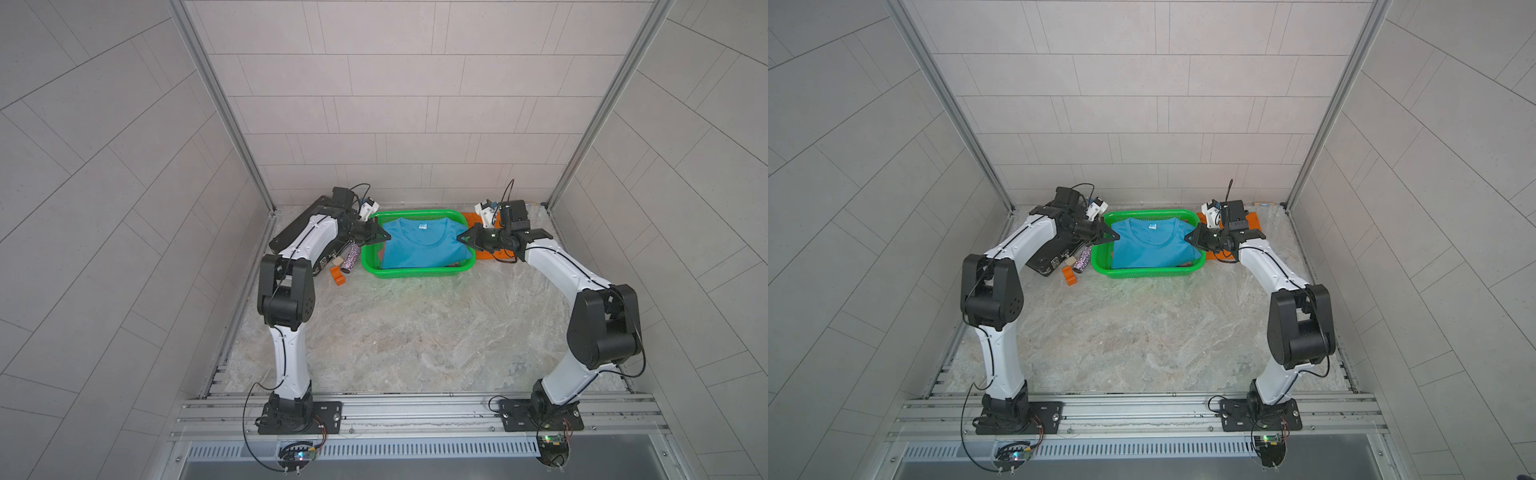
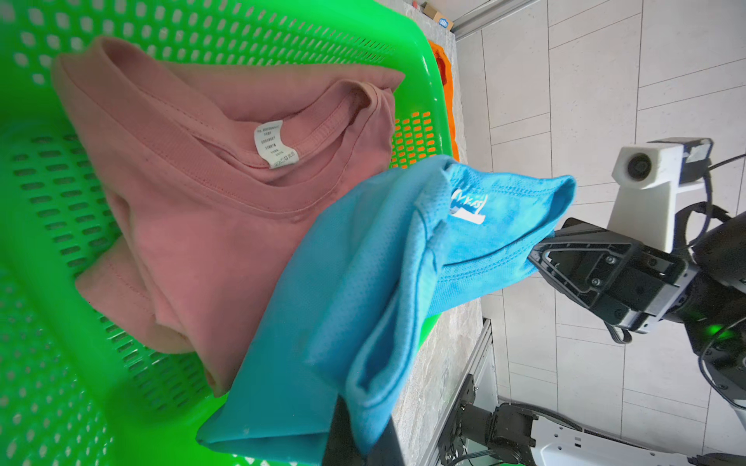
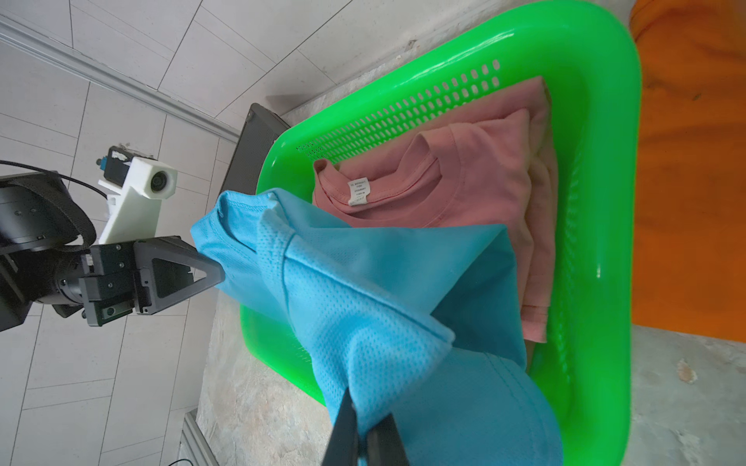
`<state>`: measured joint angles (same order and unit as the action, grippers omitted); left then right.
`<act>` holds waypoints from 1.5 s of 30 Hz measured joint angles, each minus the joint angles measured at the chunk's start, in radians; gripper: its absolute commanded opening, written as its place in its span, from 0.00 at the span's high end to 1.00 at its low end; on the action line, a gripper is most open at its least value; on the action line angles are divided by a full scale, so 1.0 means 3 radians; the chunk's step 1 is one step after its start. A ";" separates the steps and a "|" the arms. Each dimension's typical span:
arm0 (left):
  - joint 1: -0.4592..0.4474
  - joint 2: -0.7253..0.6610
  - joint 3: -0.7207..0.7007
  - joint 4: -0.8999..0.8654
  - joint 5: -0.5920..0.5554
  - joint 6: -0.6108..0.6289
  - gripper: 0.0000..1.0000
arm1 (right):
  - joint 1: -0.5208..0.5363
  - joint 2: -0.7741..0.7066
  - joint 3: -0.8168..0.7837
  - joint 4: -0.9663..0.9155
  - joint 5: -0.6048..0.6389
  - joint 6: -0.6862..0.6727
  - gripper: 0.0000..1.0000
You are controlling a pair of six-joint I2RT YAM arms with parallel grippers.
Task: Put the folded t-shirts into the basket
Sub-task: Place the T-shirt in the bin.
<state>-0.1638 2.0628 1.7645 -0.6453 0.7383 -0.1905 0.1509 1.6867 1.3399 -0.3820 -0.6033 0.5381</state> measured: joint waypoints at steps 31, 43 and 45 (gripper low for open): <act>0.0121 -0.0103 0.0193 0.0284 -0.0933 0.0488 0.11 | 0.0251 0.0832 0.1250 -0.0434 0.0940 -0.0336 0.56; -0.0253 -0.0253 -0.0211 0.0376 -0.0827 0.0839 0.12 | 0.0276 0.1441 0.1601 -0.0407 0.0636 -0.0248 0.84; -0.0313 -0.0184 -0.0212 0.0418 -0.0904 0.0846 0.12 | 0.0259 0.1621 0.1701 -0.0404 0.0651 -0.0228 0.87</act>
<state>-0.2577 2.0075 1.7008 -0.5198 0.4671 0.0631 0.2287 2.1731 1.8503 -0.5034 -0.4080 0.4698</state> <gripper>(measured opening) 0.885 0.153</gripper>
